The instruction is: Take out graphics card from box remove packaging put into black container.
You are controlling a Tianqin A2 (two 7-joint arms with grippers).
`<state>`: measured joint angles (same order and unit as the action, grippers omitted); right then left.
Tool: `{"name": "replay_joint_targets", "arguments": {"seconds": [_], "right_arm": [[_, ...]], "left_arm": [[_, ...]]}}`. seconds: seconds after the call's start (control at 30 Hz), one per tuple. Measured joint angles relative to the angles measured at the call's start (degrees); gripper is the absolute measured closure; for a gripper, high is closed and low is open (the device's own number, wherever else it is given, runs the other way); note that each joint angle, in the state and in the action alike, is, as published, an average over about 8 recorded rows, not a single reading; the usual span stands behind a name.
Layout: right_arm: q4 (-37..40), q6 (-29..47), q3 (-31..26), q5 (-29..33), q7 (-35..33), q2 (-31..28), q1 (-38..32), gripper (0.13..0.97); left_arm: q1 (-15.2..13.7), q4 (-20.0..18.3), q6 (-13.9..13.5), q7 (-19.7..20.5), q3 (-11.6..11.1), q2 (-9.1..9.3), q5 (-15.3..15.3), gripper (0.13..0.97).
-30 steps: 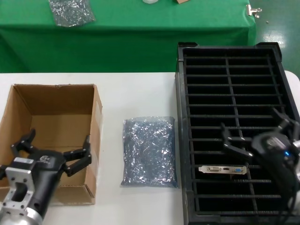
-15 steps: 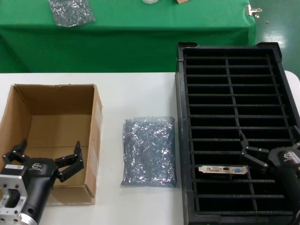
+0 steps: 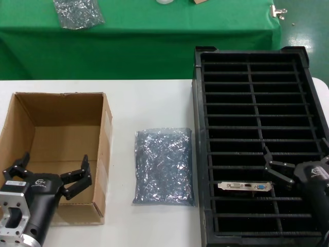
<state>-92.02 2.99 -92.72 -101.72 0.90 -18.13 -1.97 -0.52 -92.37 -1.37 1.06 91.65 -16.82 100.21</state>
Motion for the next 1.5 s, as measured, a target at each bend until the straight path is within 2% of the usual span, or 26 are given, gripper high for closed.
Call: {"name": "replay_joint_targets", "arguments": {"seconds": [1.5], "right_arm": [[0.0,0.0,0.0,0.0,0.0,0.0,0.0,0.129]], "left_arm": [[0.0,0.0,0.0,0.0,0.0,0.0,0.0,0.132]]}}
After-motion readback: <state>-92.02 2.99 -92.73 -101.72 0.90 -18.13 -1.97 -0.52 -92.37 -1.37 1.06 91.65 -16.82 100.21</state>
